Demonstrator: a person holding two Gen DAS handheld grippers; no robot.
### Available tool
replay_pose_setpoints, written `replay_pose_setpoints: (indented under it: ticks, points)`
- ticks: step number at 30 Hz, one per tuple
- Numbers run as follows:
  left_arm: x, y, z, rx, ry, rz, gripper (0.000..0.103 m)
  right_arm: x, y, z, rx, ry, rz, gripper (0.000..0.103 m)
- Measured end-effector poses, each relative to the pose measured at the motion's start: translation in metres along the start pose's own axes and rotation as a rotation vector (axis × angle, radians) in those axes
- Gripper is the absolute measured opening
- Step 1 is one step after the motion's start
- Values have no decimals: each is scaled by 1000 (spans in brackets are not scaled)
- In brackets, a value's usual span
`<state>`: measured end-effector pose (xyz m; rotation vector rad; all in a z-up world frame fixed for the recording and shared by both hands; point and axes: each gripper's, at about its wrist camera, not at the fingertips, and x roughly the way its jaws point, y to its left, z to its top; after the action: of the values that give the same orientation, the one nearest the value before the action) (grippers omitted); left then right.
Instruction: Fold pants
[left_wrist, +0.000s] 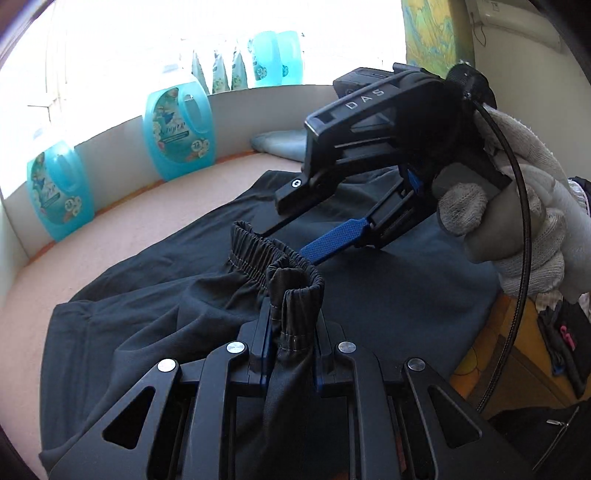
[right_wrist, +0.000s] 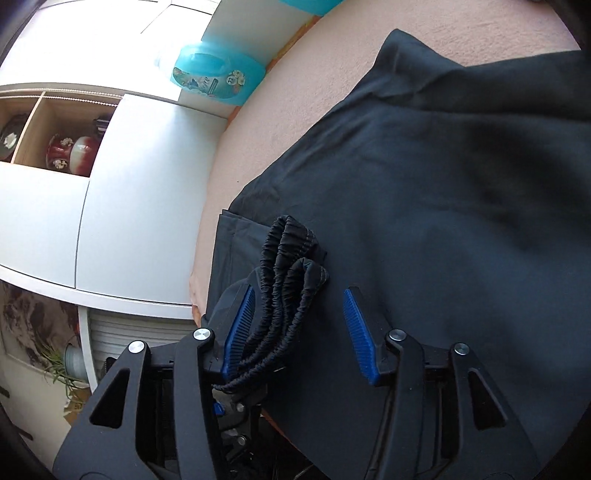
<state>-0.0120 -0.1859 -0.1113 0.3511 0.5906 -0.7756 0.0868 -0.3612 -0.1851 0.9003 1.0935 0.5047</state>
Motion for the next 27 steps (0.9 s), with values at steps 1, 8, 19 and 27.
replay_pose_setpoints:
  ticks: [1, 8, 19, 27]
  points:
    - [-1, -3, -2, 14, -3, 6, 15, 5, 1, 1, 17, 10, 16, 60]
    - [0, -8, -7, 31, 4, 1, 15, 26, 25, -3, -53, 24, -119, 53]
    - [-60, 46, -27, -209, -16, -106, 32, -1, 67, -9, -235, -91, -197, 18]
    - [-99, 136, -55, -350, 5, 35, 33, -71, 54, 2, -213, -240, -308, 17]
